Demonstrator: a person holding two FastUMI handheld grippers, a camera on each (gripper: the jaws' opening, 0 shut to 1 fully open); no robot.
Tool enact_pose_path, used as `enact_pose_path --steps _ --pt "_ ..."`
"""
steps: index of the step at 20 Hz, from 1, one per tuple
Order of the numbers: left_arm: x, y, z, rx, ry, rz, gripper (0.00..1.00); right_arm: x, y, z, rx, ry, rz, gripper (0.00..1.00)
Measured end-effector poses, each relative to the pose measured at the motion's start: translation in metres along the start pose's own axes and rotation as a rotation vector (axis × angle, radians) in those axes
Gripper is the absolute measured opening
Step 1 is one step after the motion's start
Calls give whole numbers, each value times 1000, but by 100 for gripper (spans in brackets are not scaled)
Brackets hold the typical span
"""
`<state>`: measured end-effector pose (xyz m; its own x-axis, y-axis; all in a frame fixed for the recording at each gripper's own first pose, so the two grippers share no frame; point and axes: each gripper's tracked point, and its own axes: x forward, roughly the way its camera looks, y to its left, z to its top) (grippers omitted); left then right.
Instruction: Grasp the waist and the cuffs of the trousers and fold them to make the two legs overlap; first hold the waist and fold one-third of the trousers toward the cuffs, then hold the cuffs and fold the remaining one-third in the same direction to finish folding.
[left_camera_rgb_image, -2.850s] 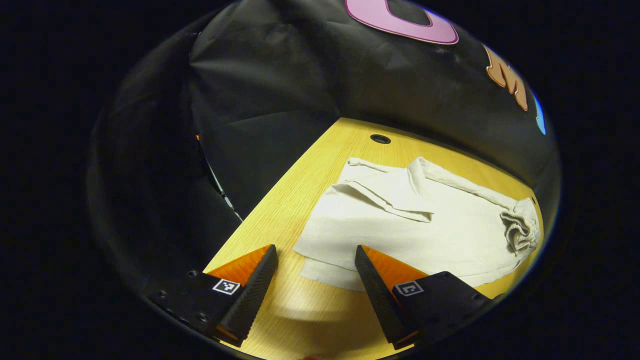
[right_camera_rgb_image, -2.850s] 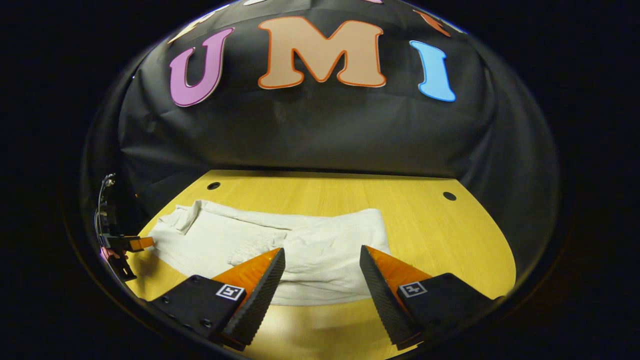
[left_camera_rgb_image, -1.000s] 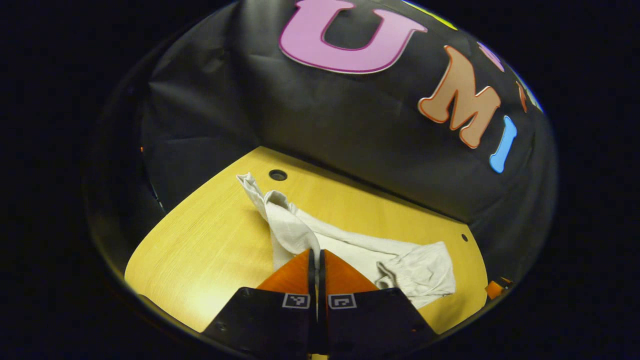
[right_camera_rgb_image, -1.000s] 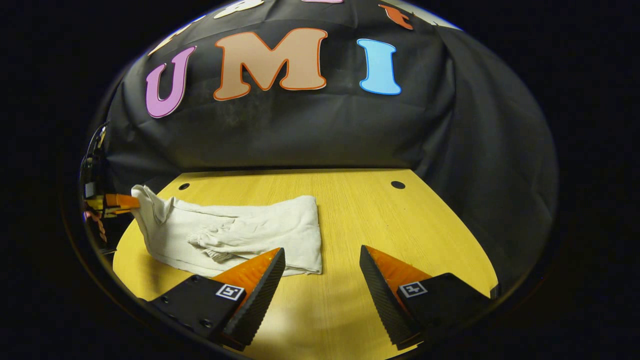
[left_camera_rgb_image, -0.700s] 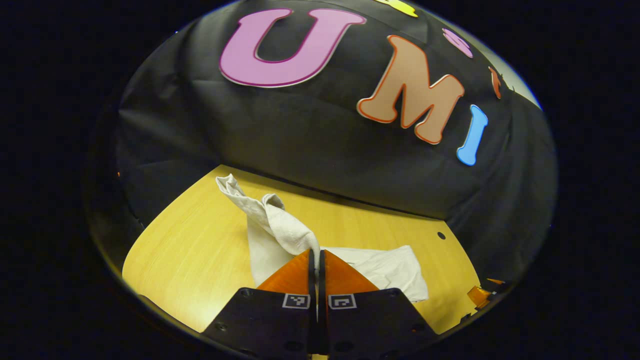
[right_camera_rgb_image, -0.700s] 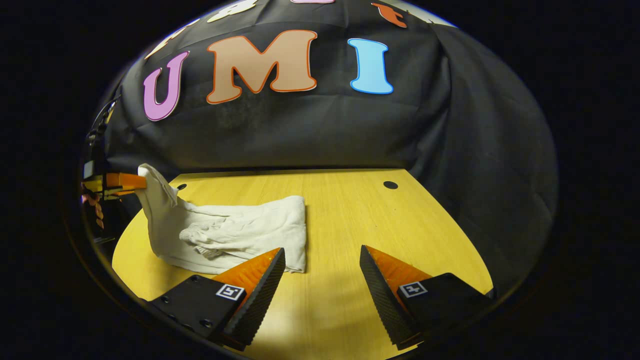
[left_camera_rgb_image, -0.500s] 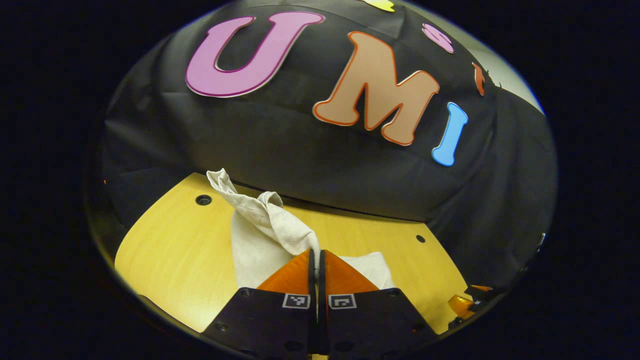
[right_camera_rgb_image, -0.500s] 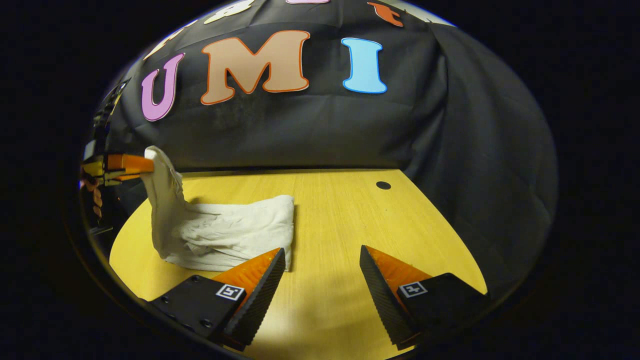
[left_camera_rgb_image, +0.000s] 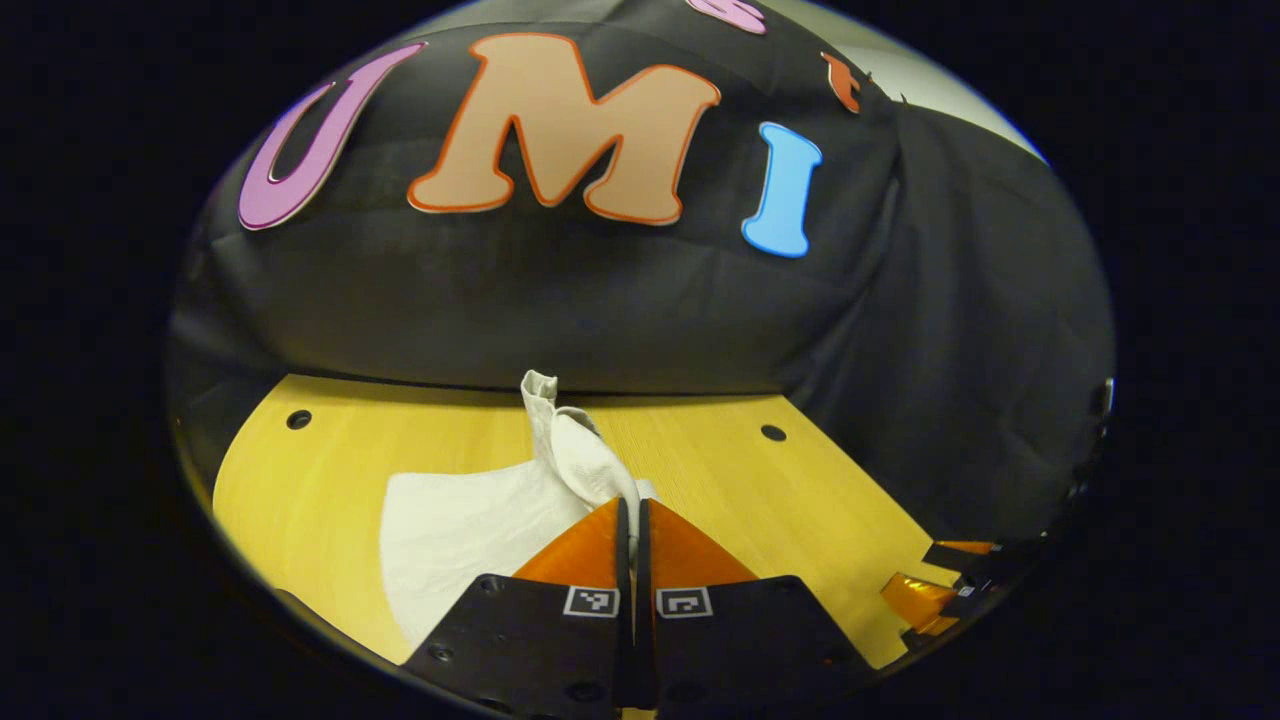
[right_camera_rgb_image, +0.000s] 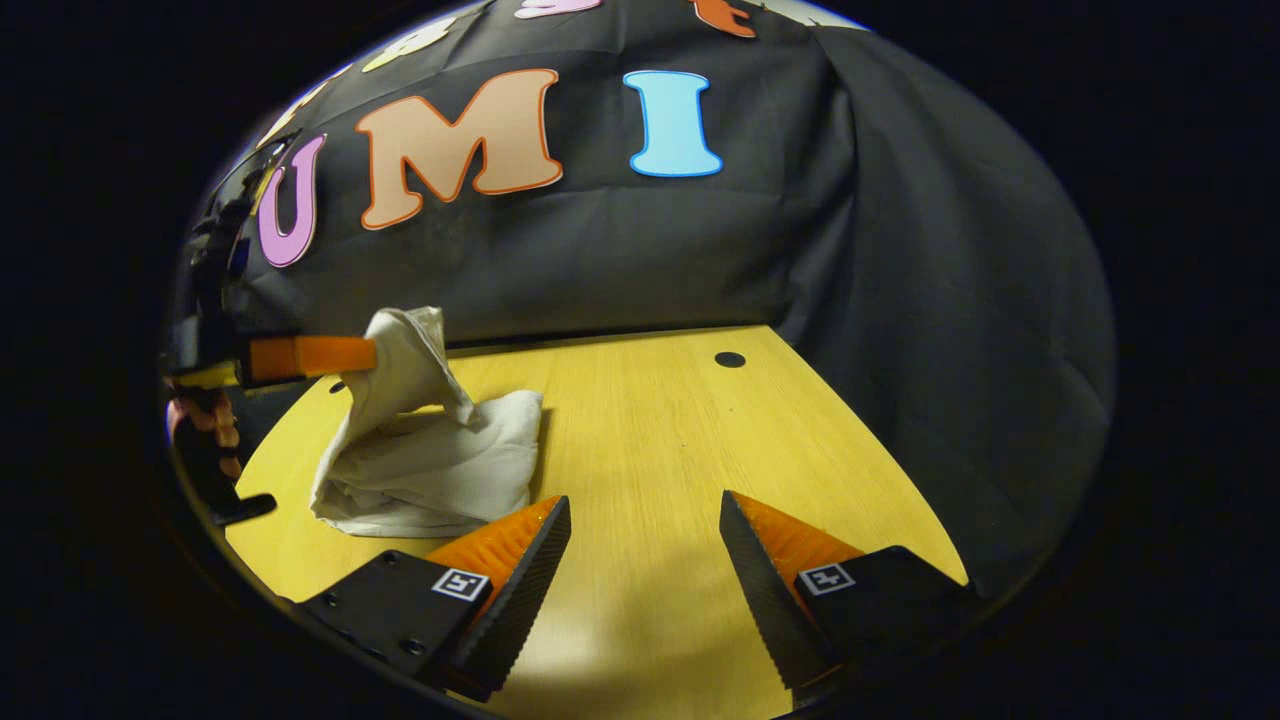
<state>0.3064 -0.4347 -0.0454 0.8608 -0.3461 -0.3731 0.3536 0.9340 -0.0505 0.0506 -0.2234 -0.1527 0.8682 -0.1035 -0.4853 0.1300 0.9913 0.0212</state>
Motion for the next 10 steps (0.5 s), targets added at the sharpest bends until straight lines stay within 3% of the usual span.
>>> enact_pose_path --steps 3,7,8,10 --pt "12 -13 -45 18 67 -13 2 -1 -14 -4 -12 9 -9 94" --pt "9 -31 -71 -19 109 -53 9 -4 -17 -2 -16 7 -1 94" --pt "7 -34 -71 -25 104 -64 22 -5 -15 -1 -15 4 5 94" --pt "-4 -26 -63 -15 79 -63 58 -7 -6 5 -19 -16 20 94"
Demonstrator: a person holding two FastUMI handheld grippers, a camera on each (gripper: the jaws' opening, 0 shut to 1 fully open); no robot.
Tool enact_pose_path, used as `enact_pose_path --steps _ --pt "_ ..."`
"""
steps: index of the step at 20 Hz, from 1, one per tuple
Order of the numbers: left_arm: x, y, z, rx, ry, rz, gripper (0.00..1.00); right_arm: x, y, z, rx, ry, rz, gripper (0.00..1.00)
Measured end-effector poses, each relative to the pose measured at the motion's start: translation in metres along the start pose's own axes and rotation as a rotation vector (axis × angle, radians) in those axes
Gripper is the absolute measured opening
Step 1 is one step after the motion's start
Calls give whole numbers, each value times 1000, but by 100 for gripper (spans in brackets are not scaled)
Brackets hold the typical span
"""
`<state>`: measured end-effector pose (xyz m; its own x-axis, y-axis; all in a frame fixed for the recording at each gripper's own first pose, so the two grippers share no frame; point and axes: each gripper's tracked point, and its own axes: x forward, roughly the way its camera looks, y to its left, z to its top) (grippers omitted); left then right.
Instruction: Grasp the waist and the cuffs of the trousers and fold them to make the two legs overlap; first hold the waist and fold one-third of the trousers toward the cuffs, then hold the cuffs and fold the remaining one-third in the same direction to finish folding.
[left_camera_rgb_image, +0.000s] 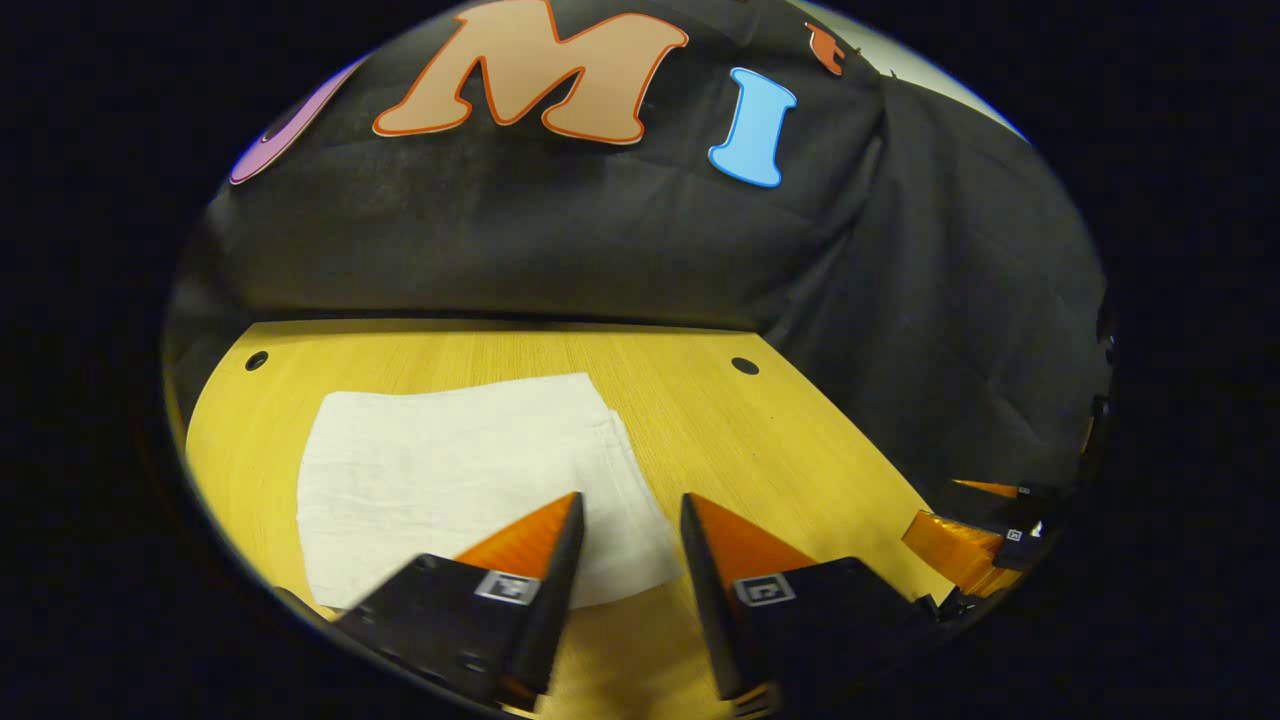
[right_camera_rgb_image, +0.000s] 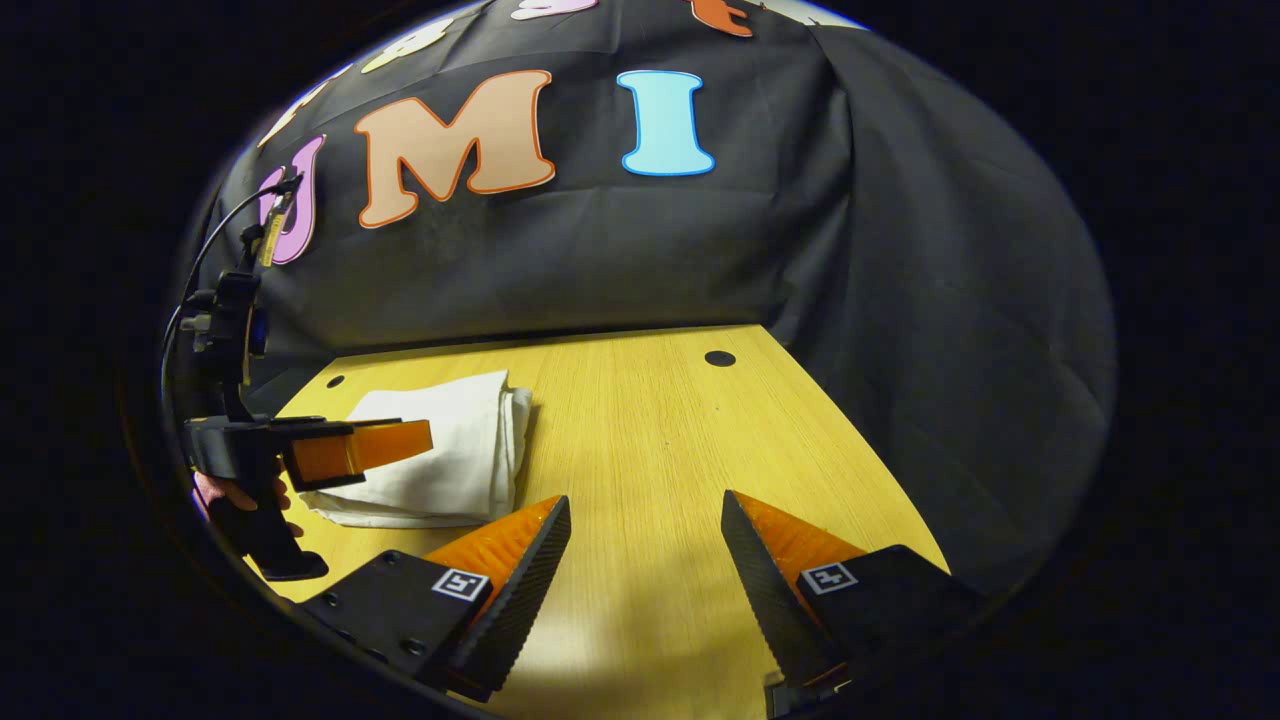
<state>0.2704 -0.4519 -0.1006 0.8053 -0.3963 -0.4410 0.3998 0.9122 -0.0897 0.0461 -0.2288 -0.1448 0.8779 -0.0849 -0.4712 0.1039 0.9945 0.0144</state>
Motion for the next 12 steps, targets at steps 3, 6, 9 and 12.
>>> enact_pose_path --steps 3,6,9,12 --pt "-32 23 10 27 -48 31 88 -6 21 14 -3 -43 40 94" --pt "-70 56 16 31 -63 93 94 -15 48 26 3 -81 90 97" --pt "-109 85 17 33 -83 155 94 -26 76 41 1 -122 135 97" --pt "-136 114 13 35 -77 219 95 -38 101 48 -1 -134 162 97"
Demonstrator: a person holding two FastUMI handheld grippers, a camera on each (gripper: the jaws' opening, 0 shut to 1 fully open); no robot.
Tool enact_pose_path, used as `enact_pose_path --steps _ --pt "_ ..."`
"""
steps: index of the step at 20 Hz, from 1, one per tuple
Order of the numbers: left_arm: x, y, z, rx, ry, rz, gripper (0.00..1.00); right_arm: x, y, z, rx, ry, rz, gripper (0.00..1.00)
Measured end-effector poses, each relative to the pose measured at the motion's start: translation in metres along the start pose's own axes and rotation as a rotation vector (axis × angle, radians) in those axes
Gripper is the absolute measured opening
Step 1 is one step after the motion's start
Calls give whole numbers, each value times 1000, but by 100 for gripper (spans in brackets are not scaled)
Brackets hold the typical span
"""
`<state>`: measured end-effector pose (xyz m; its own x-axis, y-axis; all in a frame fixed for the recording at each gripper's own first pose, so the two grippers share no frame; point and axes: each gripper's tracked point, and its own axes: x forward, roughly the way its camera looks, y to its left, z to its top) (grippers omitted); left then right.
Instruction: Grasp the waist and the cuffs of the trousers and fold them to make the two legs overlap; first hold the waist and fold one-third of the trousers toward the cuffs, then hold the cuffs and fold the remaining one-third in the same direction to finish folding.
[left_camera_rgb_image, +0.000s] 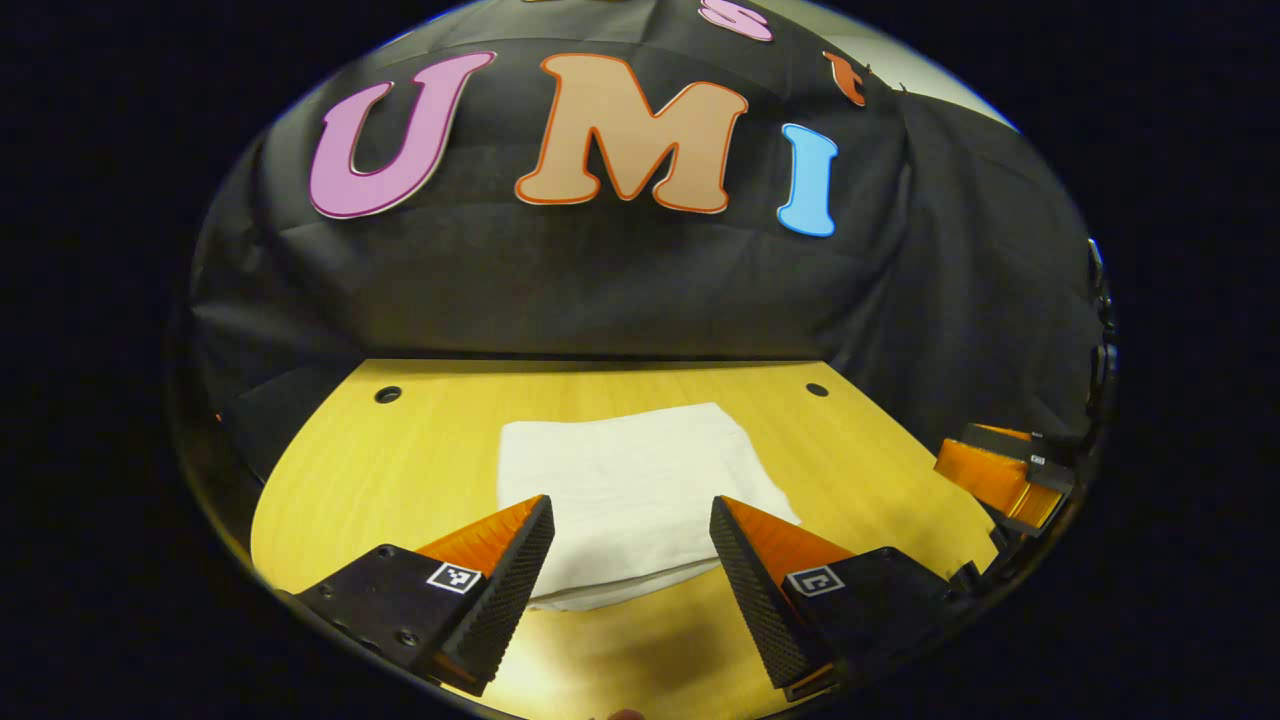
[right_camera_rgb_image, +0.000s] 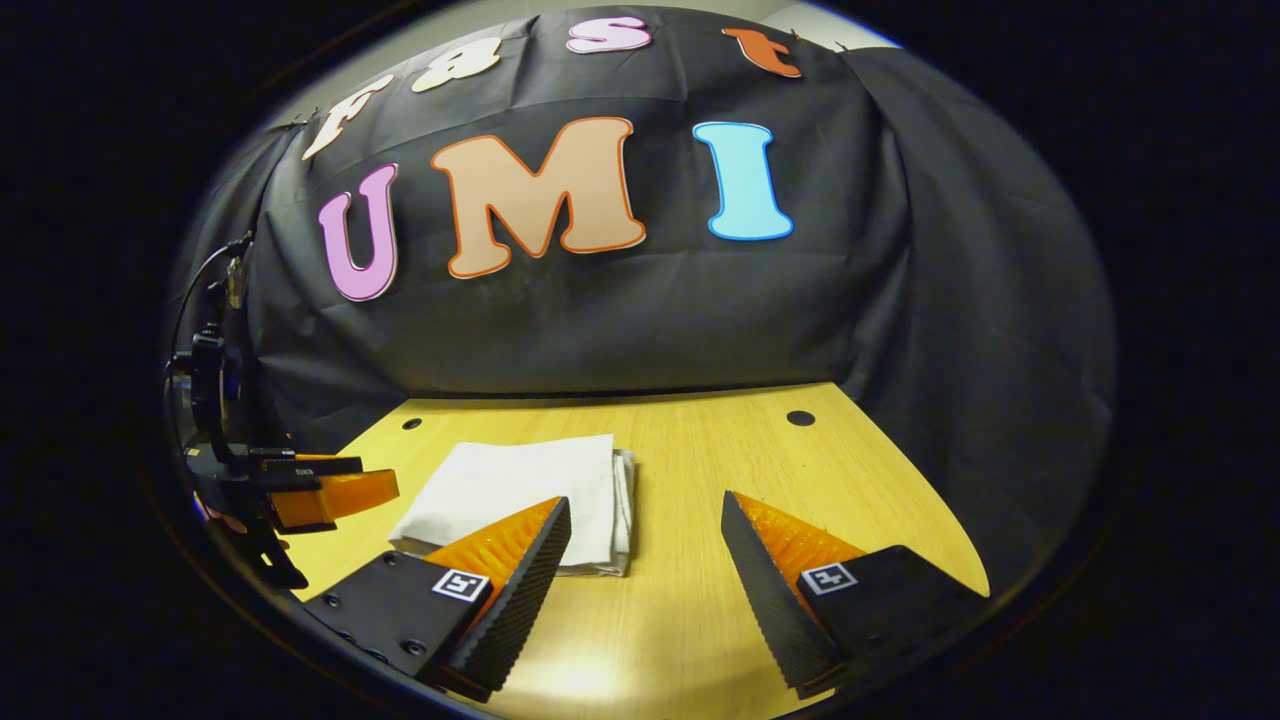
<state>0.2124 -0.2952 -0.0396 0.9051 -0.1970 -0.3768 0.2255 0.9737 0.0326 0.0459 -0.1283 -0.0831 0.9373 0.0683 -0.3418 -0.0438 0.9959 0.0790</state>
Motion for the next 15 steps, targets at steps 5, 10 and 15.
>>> enact_pose_path --steps 5,10,15 --pt "-24 34 -11 -27 14 54 95 -15 33 6 -19 -16 22 97" --pt "-28 41 -16 -41 21 59 95 -24 35 0 -29 -7 -8 97" --pt "-15 28 -15 -8 29 6 95 -33 23 5 -13 -17 -57 97"
